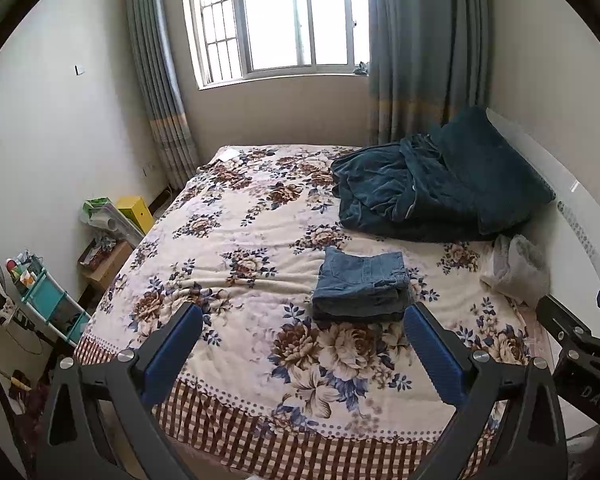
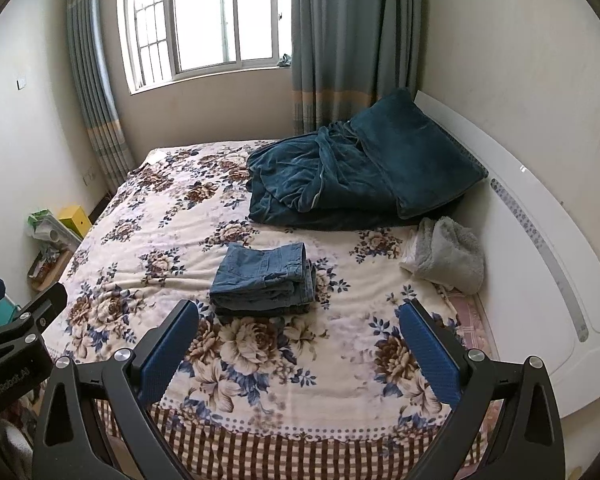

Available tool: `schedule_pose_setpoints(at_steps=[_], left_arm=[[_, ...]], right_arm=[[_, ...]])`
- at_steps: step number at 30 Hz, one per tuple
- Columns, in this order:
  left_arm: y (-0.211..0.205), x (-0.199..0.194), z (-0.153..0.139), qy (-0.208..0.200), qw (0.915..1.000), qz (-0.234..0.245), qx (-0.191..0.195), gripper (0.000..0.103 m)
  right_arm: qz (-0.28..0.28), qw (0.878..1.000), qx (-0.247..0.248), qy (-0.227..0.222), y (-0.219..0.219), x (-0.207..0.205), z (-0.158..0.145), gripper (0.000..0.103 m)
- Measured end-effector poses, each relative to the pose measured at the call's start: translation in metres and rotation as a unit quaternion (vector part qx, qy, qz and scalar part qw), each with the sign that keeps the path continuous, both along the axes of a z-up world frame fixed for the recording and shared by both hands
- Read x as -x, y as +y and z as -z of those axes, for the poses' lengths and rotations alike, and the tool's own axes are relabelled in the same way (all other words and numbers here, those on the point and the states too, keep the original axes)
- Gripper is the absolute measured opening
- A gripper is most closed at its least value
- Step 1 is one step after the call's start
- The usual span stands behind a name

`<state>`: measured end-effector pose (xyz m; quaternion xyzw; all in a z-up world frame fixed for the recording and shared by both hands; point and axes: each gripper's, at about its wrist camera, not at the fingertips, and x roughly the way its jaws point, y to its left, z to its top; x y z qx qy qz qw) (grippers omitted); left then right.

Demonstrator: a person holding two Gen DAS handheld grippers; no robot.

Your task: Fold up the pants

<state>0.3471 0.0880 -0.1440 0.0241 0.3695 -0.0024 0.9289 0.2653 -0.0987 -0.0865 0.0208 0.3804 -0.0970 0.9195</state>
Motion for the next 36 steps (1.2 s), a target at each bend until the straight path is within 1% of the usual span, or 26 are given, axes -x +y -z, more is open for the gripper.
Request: schedule_pose_setpoints(at_steps=[13, 36], left_arm=[[-0.007, 0.002, -0.01, -0.01, 0.9999, -0.003, -0.005, 0.103], [-0.007, 0.005, -0.01, -0.01, 0.9999, -0.001, -0.003, 0.103]], right_arm=[[-0.003, 1.0, -0.002, -0.008, -0.001, -0.001, -0.014, 0.102], [-0.005, 1.0, -0.006, -0.008, -0.001, 0.0, -0.018, 0.103]])
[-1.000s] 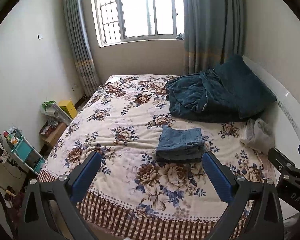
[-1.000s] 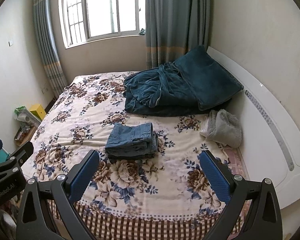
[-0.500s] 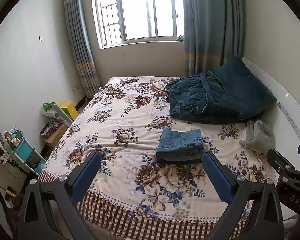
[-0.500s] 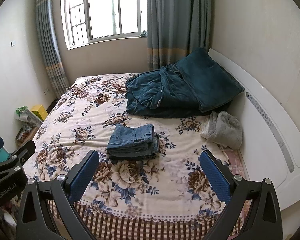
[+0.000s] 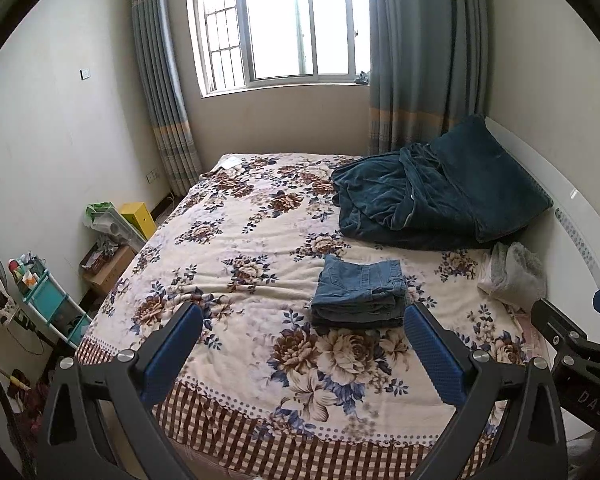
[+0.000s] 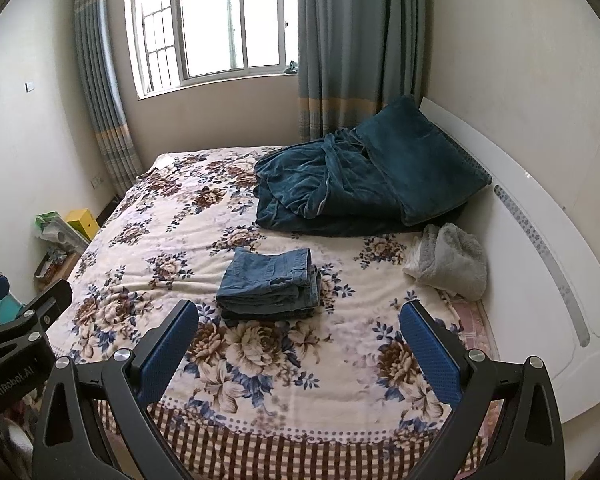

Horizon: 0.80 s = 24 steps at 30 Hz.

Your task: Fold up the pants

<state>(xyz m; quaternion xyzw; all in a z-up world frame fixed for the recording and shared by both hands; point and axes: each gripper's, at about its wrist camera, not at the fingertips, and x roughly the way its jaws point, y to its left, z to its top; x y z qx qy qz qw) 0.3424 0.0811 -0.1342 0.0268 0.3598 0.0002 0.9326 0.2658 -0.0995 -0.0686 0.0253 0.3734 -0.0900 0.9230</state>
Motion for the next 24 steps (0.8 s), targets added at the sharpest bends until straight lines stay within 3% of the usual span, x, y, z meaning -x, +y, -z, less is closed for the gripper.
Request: schedule_pose_setpoints(at_steps=[24], left_arm=[[-0.0053, 0.0024, -0.0092, 0.005, 0.9999, -0.009, 0.013, 0.103]], right_arm=[[0.0, 1.0, 0.0, 0.0, 0.001, 0.0006, -0.0007, 0.103]])
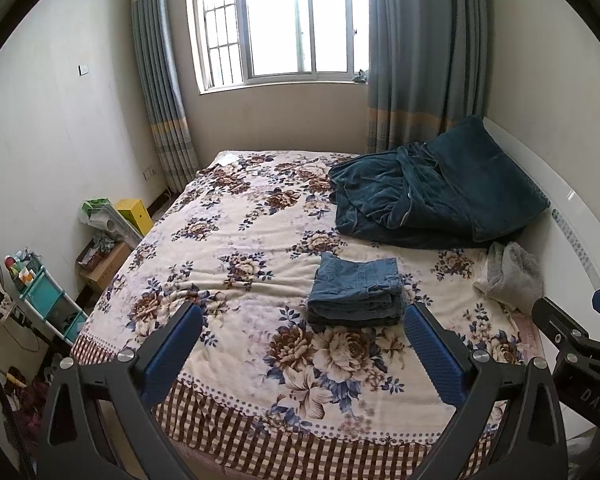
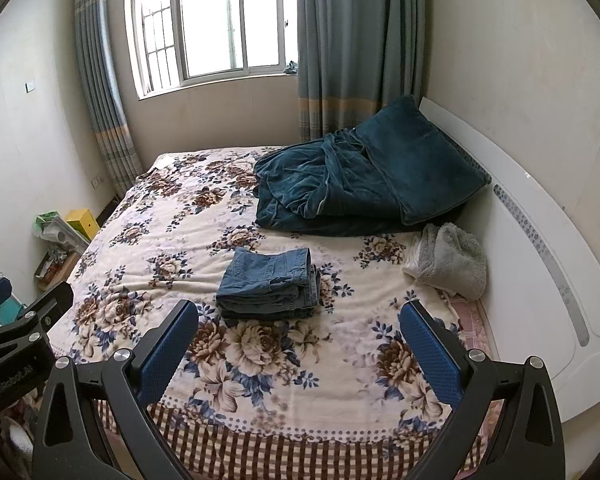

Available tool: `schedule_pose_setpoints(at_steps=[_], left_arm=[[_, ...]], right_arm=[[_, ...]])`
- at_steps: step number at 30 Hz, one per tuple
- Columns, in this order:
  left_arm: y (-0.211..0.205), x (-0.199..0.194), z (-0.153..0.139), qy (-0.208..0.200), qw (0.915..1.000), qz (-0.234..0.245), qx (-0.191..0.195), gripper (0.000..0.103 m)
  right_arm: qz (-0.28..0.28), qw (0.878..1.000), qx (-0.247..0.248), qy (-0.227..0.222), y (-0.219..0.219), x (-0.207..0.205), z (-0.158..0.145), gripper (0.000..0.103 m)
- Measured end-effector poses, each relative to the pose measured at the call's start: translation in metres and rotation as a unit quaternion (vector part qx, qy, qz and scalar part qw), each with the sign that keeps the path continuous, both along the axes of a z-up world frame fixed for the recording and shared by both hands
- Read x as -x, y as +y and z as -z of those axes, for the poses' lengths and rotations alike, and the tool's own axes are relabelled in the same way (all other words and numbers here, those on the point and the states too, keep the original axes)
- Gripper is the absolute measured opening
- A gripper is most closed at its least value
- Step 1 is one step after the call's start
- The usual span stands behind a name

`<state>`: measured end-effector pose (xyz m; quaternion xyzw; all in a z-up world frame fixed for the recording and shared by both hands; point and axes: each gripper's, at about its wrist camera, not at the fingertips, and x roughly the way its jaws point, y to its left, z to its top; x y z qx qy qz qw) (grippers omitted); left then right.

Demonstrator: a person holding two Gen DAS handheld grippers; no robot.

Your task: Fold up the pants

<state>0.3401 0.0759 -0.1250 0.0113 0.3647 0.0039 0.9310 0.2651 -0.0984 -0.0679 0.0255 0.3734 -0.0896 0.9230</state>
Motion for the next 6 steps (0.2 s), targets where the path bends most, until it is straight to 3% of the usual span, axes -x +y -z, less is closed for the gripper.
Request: schedule_pose_setpoints(at_steps=[6], left_arm=[[0.0032, 0.0064, -0.0003, -0.005, 1.0, -0.005, 0.003, 0.103]], right_arm=[[-0.003, 1.0, 0.0, 0.002, 0.0048, 0.0017, -0.0001, 0.103]])
